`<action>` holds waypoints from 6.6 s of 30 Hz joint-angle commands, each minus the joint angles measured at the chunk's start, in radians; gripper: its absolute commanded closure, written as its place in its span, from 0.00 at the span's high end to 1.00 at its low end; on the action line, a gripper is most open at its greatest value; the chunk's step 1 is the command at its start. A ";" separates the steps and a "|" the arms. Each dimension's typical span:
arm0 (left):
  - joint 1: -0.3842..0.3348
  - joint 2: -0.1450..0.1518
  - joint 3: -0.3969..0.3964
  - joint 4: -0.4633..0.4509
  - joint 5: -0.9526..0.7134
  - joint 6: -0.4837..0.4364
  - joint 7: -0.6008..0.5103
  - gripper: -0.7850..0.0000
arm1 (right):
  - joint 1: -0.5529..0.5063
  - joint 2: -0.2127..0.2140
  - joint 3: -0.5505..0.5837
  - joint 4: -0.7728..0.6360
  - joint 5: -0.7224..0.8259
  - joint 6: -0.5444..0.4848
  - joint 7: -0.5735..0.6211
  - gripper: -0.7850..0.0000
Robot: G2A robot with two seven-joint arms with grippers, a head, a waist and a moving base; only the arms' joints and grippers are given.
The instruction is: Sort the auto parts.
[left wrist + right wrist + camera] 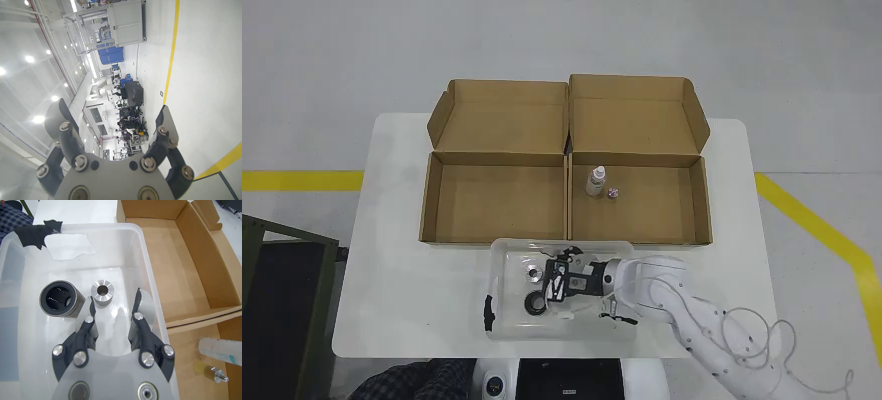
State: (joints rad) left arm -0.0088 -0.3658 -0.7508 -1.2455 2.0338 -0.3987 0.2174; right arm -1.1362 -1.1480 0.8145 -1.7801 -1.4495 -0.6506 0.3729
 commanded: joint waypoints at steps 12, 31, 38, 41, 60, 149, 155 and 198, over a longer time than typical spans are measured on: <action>0.000 0.000 0.000 0.000 0.000 0.000 0.000 1.00 | 0.047 -0.027 -0.065 0.074 -0.002 0.007 -0.009 0.47; 0.000 0.000 0.000 0.000 0.000 0.000 0.000 1.00 | 0.097 -0.068 -0.129 0.176 0.029 0.019 -0.010 0.39; 0.000 0.000 0.000 0.000 0.000 0.000 0.000 1.00 | 0.103 -0.074 -0.130 0.188 0.042 0.007 -0.013 0.00; 0.000 0.000 0.000 0.000 0.000 0.000 0.000 1.00 | 0.101 -0.074 -0.122 0.177 0.053 0.000 -0.018 0.00; 0.000 0.000 0.000 0.000 0.000 0.000 0.000 1.00 | -0.073 -0.003 0.152 -0.074 0.189 -0.097 -0.142 0.00; 0.000 0.000 0.000 0.000 0.000 0.000 0.000 1.00 | 0.405 -0.172 -0.130 0.377 0.242 0.355 0.046 0.00; 0.000 0.000 0.000 0.000 0.000 0.000 0.000 1.00 | 0.441 -0.200 -0.153 0.456 0.249 0.367 0.046 0.00; 0.000 0.000 0.000 0.000 0.000 0.000 0.000 1.00 | 0.269 -0.196 -0.018 0.135 0.050 0.237 0.120 0.47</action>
State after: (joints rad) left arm -0.0088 -0.3658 -0.7508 -1.2455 2.0338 -0.3987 0.2174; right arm -0.8402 -1.3512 0.7837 -1.6049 -1.3901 -0.3994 0.4886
